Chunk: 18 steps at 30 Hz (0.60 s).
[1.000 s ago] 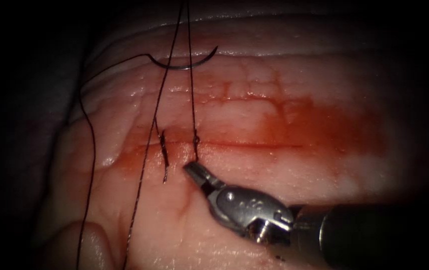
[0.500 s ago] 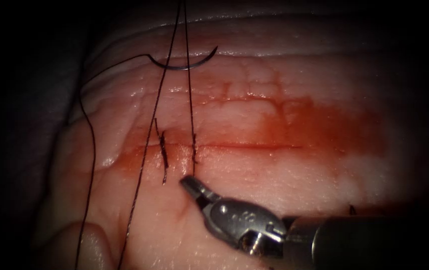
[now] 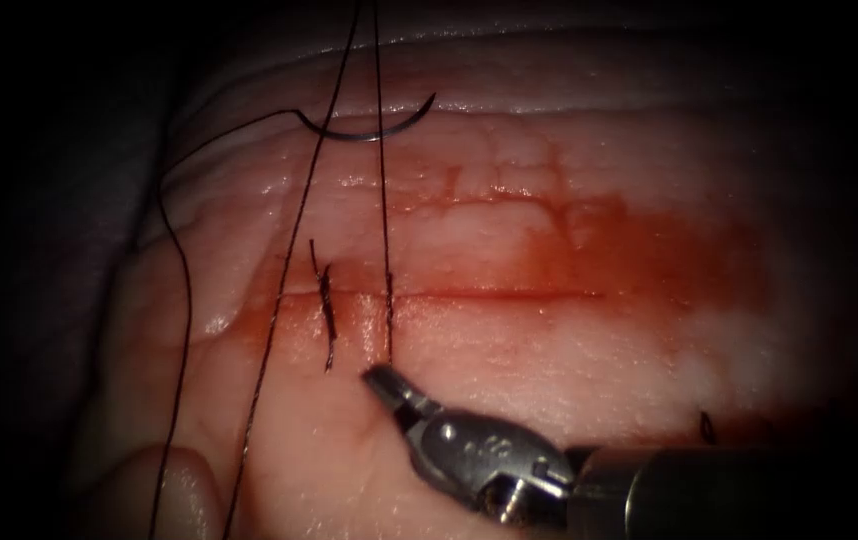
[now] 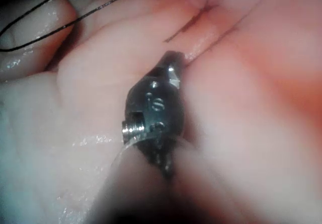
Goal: Wound Closure
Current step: Move the left gripper up and the right gripper down to secure the knot, then loop the suture with the left tool once around the right tool, clockwise.
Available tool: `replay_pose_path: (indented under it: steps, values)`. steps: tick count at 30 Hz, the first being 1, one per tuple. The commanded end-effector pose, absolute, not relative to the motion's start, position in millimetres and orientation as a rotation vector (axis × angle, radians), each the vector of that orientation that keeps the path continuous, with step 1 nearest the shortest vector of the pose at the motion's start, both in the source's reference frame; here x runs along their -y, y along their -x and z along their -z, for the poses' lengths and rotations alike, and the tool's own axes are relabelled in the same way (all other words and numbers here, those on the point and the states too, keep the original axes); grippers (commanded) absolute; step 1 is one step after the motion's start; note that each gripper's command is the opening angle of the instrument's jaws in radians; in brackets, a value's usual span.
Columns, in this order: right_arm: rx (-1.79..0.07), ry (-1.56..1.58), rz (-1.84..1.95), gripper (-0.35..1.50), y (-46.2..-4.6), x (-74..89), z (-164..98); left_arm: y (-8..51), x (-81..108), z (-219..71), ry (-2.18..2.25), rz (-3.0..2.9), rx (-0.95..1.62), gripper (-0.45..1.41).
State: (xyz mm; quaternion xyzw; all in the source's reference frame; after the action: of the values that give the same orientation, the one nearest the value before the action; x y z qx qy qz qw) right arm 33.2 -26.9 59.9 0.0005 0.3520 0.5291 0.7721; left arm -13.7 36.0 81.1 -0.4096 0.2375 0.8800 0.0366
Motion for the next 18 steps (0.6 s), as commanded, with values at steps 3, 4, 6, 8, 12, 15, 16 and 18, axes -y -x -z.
replay_pose_path:
  steps: [3,4,6,8,12,15,16,18]
  values:
    - [-0.767,-0.014,-1.143,-0.35,-33.9,27.8,-59.9,14.3,-36.5,-81.5,1.263,-2.701,-0.736,-0.45]
    - [-0.767,-0.015,-1.142,-0.35,-33.9,27.8,-59.8,14.3,-36.5,-81.5,1.264,-2.696,-0.731,-0.45]
    - [-0.775,-0.029,-1.143,-0.35,-33.9,27.8,-59.6,14.3,-36.4,-81.5,1.264,-2.697,-0.732,-0.45]
    - [-0.796,-0.068,-1.125,-0.35,-33.8,27.6,-59.4,14.3,-36.0,-81.4,1.296,-2.665,-0.702,-0.45]
    - [-0.819,-0.076,-1.074,0.15,-33.3,26.8,-59.1,14.3,-34.7,-80.8,1.355,-2.622,-0.654,-0.45]
    - [-0.876,-0.044,-1.047,0.78,-32.3,25.6,-58.8,13.9,-32.4,-79.4,1.486,-2.562,-0.531,-0.45]
    - [-0.909,-0.018,-1.029,1.01,-31.5,24.7,-58.4,13.6,-30.6,-78.3,1.584,-2.537,-0.426,-0.45]
    - [-0.938,-0.009,-1.026,1.15,-30.4,23.5,-57.9,13.0,-28.4,-76.6,1.673,-2.524,-0.337,-0.45]
